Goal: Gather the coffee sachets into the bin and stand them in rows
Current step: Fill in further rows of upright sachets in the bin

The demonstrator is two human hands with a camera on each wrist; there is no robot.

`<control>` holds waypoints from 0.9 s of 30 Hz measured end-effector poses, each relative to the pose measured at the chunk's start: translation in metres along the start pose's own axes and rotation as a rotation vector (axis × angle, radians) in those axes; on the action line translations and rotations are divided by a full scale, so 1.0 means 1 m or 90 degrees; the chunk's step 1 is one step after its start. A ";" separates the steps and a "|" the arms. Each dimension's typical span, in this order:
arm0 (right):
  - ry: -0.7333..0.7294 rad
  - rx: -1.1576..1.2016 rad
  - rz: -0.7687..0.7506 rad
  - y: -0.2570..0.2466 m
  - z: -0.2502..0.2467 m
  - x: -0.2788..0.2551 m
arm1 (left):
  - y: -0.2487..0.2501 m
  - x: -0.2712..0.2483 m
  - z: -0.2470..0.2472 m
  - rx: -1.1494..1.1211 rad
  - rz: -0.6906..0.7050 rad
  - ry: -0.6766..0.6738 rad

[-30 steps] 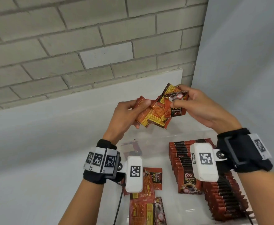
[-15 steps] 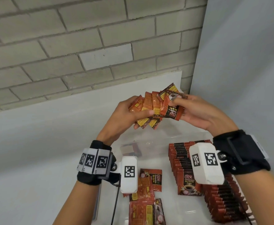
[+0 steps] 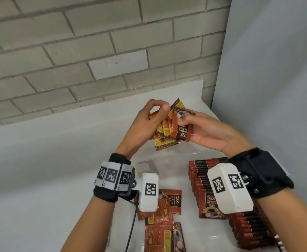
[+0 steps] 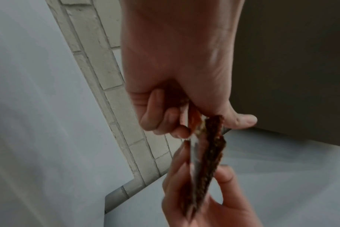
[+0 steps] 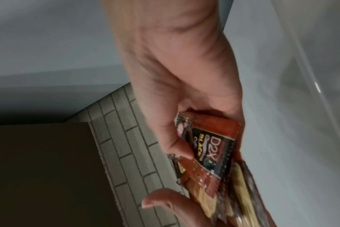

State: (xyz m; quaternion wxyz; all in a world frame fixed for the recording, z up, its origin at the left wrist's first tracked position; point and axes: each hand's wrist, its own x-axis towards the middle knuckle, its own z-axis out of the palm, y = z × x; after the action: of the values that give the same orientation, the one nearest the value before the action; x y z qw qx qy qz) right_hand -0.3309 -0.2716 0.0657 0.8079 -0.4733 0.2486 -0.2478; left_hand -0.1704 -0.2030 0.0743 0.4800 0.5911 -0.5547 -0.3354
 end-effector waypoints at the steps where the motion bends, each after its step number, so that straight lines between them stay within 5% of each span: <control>1: -0.002 0.017 -0.022 0.000 0.000 0.001 | -0.001 0.002 0.002 -0.022 -0.008 0.022; 3: 0.005 0.037 -0.066 0.000 0.000 0.001 | -0.002 0.005 0.004 -0.153 -0.050 0.004; 8: 0.018 -0.002 -0.107 0.002 0.001 0.003 | -0.003 0.003 0.017 -0.432 -0.134 -0.222; 12: 0.044 -0.149 -0.123 0.008 0.007 0.004 | -0.009 0.000 0.025 -0.544 -0.158 -0.191; 15: 0.138 -0.426 -0.146 0.009 0.001 0.005 | -0.014 0.000 0.023 -0.571 -0.148 -0.176; 18: 0.192 -0.526 -0.239 0.007 -0.002 0.003 | -0.017 -0.002 0.020 -0.581 -0.143 -0.188; 22: 0.087 -0.646 -0.383 0.006 0.004 -0.002 | -0.021 -0.002 0.023 -0.566 -0.174 -0.199; 27: -0.063 -0.704 -0.332 0.008 0.008 -0.005 | -0.022 -0.003 0.025 -0.538 -0.204 -0.217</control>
State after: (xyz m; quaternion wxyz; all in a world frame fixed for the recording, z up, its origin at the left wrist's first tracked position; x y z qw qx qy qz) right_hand -0.3280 -0.2601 0.0626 0.3663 -0.8786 0.1784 -0.2492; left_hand -0.1873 -0.2067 0.0456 0.5229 0.3591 -0.3427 -0.6930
